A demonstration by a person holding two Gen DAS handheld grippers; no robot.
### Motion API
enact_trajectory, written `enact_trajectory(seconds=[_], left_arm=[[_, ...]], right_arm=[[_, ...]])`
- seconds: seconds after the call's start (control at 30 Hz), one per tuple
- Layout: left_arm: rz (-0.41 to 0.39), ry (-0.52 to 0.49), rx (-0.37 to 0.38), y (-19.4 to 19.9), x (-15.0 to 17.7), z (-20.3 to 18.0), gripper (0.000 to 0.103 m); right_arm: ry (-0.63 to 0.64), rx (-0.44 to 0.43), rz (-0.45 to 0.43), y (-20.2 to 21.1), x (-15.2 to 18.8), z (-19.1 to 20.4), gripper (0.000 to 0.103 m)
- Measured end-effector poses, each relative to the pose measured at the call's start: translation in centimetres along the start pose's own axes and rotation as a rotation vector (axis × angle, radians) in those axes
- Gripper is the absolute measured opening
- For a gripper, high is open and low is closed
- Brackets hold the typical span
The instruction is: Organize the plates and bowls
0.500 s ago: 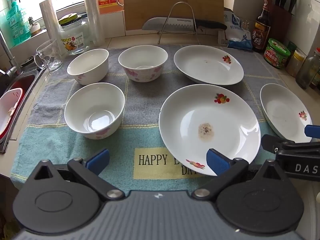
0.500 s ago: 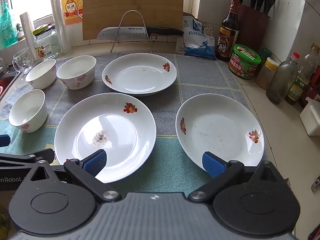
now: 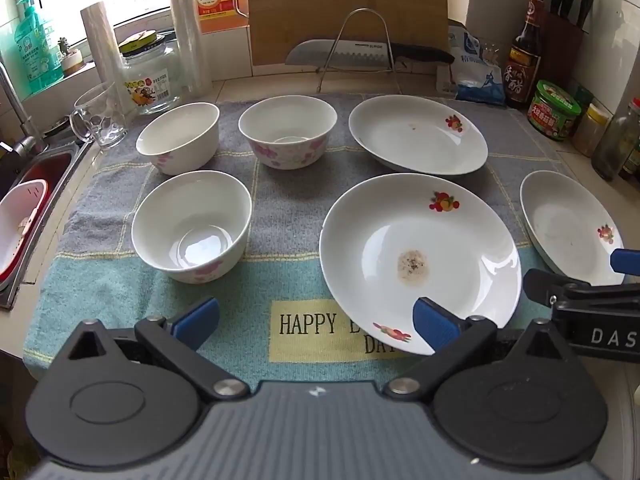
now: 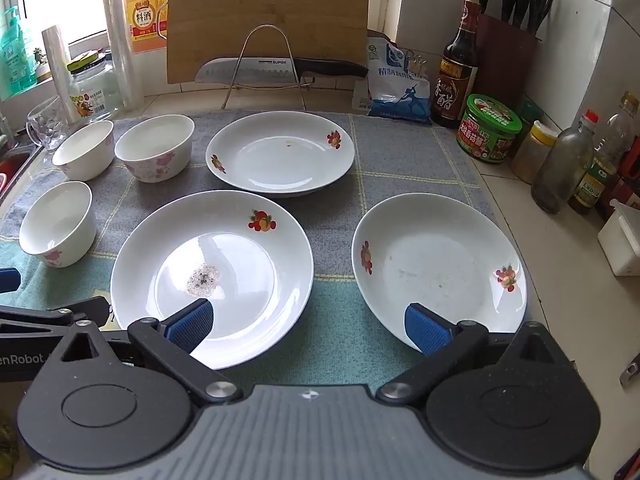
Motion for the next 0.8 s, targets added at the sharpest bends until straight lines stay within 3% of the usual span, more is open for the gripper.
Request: enact_trajectory(seconds=[0.8], left_arm=[[-0.004, -0.001, 0.001, 0.13, -0.24, -0.22, 0.102]], right_arm=[[0.019, 0.011, -0.015, 0.14, -0.24, -0.29, 0.103]])
Point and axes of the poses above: each gripper's, at about its wrist camera, not at the fingertips, and y roughly against the way its jaws point, z to its left, x to its underside, the point moved 8 cm from there along -y, roughly the way its jaws point, and after that the axes turned 10 degrees about z, right-handed, at the moved point
